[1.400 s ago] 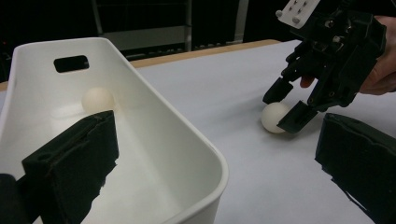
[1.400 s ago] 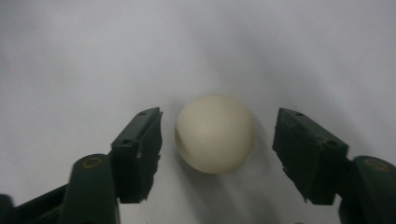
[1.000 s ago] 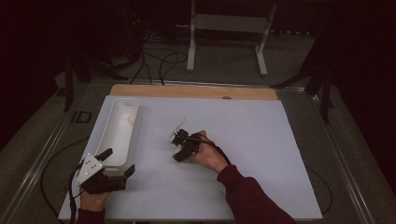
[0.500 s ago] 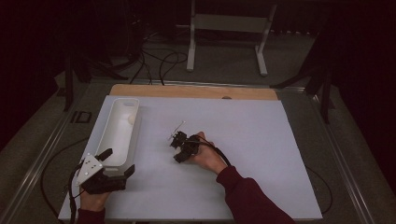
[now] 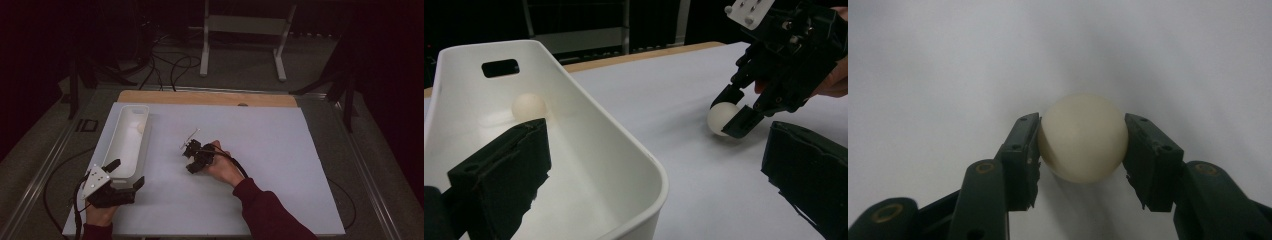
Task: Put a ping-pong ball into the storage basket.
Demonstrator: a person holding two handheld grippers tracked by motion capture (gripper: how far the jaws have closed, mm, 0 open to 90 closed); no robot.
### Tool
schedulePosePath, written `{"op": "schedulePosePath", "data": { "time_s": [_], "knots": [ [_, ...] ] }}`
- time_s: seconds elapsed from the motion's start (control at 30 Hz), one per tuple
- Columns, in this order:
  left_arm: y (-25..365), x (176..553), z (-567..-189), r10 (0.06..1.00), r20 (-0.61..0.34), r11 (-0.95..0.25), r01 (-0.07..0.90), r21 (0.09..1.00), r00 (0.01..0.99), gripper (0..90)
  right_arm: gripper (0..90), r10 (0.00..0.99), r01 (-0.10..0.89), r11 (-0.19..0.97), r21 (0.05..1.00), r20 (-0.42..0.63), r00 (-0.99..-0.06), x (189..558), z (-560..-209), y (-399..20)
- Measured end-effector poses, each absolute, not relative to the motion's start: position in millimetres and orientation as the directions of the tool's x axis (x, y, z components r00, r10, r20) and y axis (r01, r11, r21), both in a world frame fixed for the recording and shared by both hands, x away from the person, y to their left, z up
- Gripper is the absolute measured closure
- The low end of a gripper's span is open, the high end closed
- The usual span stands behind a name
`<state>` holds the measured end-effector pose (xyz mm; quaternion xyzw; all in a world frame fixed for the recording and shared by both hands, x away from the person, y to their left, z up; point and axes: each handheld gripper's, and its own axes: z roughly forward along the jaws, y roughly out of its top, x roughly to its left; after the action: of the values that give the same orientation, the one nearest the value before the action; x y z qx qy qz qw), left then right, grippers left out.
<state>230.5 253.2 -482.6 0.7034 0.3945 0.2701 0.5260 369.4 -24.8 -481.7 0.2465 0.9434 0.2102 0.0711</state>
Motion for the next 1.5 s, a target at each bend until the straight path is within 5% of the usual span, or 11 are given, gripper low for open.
{"op": "schedulePosePath", "data": {
  "time_s": [1.5],
  "knots": [
    [254,230,-482,0.840,-0.034,-0.136,0.271,0.953,0.541,0.0,50.3,0.499,0.415,0.761,0.499,-0.040,-0.866,367,-445,-23]
  ]
}}
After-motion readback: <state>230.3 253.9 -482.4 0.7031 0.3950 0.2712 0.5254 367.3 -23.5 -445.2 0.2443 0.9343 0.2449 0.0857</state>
